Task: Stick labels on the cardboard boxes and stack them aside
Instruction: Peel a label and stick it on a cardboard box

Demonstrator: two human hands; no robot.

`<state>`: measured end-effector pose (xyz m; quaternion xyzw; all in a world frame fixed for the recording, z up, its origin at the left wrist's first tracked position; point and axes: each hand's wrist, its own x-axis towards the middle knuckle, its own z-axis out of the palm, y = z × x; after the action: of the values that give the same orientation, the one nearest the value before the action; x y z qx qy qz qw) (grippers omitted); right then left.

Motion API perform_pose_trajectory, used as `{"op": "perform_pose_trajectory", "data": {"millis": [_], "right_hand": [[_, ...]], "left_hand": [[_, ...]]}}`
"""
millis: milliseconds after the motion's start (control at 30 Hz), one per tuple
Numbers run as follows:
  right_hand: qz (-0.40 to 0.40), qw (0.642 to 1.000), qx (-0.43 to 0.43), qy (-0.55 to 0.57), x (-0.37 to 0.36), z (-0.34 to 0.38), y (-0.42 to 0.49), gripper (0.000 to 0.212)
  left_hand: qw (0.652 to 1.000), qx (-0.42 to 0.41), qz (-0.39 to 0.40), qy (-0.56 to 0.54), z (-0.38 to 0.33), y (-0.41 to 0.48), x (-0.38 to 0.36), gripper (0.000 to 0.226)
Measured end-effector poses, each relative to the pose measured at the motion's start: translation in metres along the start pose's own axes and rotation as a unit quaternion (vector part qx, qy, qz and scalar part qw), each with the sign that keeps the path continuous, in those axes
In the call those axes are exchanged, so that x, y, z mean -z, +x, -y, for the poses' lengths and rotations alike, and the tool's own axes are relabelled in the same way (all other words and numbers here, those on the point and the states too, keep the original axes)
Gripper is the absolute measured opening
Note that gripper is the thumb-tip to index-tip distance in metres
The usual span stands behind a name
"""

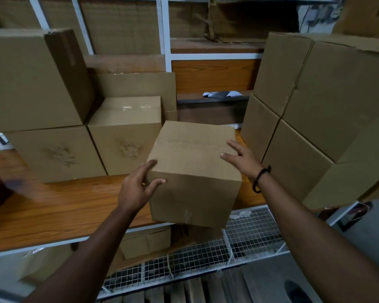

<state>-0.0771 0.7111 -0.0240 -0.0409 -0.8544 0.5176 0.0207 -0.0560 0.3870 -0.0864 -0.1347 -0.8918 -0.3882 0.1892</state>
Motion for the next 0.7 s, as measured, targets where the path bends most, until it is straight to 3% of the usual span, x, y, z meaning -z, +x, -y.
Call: {"op": "perform_pose_trajectory", "data": {"millis": [100, 300, 400, 600, 700], "right_hand": [[-0.004, 1.0, 0.017, 0.002, -0.004, -0.005, 0.0, 0.058], [-0.118, 0.992, -0.015, 0.027, -0.012, -0.015, -0.022, 0.063], [-0.166, 0.986, -0.019, -0.006, -0.02, -0.012, -0.034, 0.063], [-0.154, 0.987, -0.04, -0.013, -0.025, -0.018, -0.034, 0.064], [-0.143, 0.988, -0.034, 0.053, -0.017, -0.027, -0.028, 0.055]], "left_hand": [[1.0, 0.009, -0.006, -0.019, 0.0, 0.005, 0.004, 0.066], [0.999, -0.03, 0.007, -0.044, 0.001, 0.031, 0.001, 0.052], [1.0, 0.0, 0.009, -0.025, 0.0, 0.042, -0.013, 0.047], [0.997, 0.063, 0.01, -0.034, -0.012, 0.032, -0.032, 0.056], [0.997, 0.075, -0.015, -0.019, -0.024, 0.013, -0.046, 0.061]]}}
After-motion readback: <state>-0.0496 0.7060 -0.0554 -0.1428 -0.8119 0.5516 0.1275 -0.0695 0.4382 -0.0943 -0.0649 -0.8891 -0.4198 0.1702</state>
